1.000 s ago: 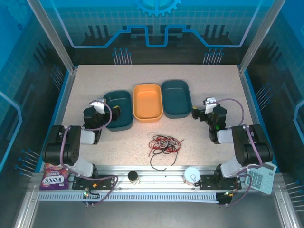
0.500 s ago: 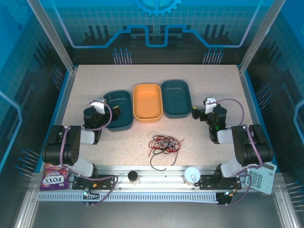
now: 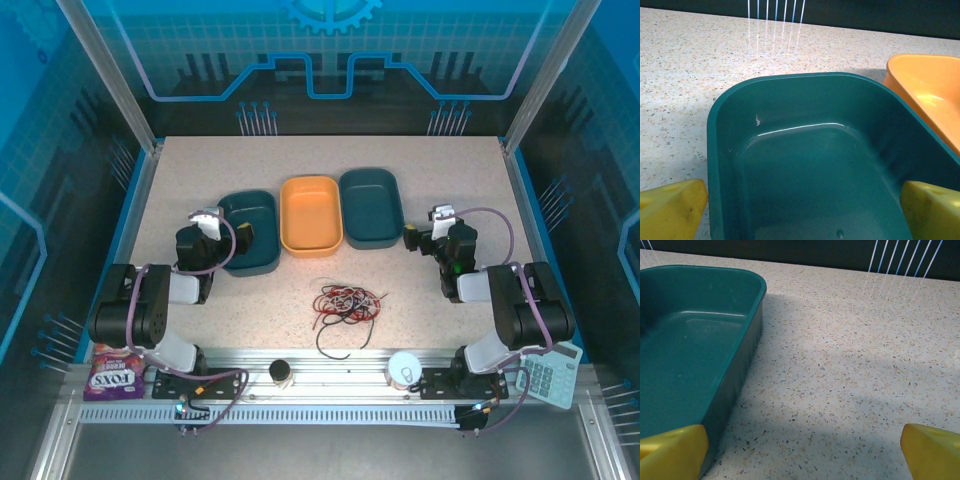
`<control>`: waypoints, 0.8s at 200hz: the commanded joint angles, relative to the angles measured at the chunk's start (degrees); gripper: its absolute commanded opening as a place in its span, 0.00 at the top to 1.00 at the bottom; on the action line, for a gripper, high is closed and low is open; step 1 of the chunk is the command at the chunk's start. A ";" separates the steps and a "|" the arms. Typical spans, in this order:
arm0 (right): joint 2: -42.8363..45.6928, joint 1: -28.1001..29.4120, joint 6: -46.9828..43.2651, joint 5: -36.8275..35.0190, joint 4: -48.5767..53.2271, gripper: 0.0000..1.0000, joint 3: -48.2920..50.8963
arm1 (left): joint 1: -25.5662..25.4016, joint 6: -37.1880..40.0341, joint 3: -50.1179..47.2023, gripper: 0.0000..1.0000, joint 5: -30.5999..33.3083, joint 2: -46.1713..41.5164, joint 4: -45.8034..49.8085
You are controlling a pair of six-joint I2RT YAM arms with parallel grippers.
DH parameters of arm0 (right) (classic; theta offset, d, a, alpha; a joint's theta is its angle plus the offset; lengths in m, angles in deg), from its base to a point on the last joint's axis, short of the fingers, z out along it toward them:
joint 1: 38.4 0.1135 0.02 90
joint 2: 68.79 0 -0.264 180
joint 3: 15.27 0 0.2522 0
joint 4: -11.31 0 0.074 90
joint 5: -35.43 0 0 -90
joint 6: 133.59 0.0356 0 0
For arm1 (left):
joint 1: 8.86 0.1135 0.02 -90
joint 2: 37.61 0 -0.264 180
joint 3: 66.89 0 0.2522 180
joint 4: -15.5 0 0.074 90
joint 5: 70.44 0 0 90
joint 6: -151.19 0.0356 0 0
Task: Untangle the cables
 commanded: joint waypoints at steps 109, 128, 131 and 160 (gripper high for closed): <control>0.54 -0.18 -0.59 0.74 0.07 0.00 -0.99 | -0.34 1.12 0.79 0.01 0.23 -0.44 -0.06; 0.59 -0.23 -0.62 0.77 0.07 0.00 -1.05 | -0.30 0.33 0.64 0.01 2.29 -1.28 0.18; 0.59 -0.19 -0.60 0.74 0.07 0.00 -1.06 | -0.33 0.23 0.49 0.01 2.50 -1.75 0.13; 1.91 0.29 -0.47 -1.07 2.57 0.00 -1.86 | -0.35 -0.40 -1.63 0.01 4.31 -9.79 3.64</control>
